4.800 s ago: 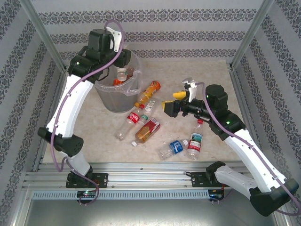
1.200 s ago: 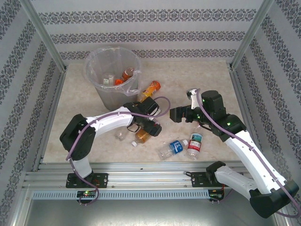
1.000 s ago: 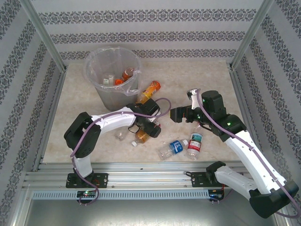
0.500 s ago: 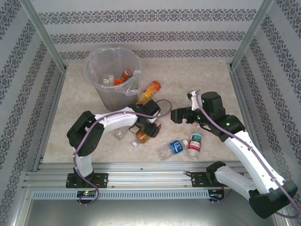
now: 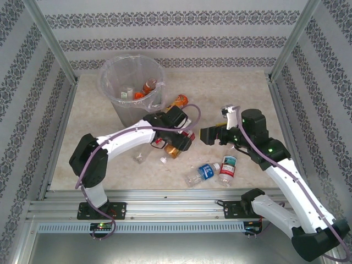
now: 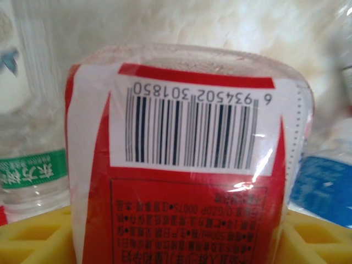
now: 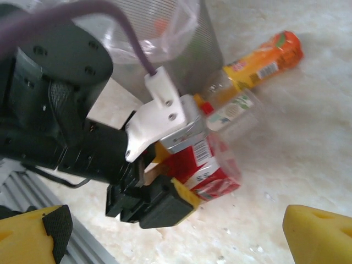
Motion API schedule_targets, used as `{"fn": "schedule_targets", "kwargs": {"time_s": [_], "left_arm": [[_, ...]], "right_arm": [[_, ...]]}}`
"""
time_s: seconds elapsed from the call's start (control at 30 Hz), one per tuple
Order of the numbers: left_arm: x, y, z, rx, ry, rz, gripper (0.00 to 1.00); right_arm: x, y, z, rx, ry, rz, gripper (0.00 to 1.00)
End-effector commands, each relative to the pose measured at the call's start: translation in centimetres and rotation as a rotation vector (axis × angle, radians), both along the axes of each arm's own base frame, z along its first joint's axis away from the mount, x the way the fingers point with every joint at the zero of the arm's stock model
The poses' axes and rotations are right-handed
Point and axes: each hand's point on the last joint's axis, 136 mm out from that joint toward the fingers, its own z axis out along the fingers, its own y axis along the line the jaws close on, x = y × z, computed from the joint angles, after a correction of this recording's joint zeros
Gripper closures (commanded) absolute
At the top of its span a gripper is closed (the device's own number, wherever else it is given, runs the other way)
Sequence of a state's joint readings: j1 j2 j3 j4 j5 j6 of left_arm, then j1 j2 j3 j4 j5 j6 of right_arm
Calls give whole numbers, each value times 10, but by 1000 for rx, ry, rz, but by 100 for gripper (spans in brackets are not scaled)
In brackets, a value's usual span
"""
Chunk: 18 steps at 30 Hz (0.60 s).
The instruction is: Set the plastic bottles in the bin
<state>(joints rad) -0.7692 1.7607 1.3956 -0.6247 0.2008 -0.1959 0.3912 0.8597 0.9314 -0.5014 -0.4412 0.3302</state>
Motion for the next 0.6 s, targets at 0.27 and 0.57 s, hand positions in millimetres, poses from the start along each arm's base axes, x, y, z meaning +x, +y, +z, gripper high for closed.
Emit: {"fn": "schedule_targets", "kwargs": {"time_s": [0.27,0.57], "left_arm": [[33,1,138,-209,-137,61,32],[67,21,229,-292,-287,154,32]], "right_arm": [[-30,16,90,206,-253,163,2],[-37,12,134,232,-384,167,2]]}}
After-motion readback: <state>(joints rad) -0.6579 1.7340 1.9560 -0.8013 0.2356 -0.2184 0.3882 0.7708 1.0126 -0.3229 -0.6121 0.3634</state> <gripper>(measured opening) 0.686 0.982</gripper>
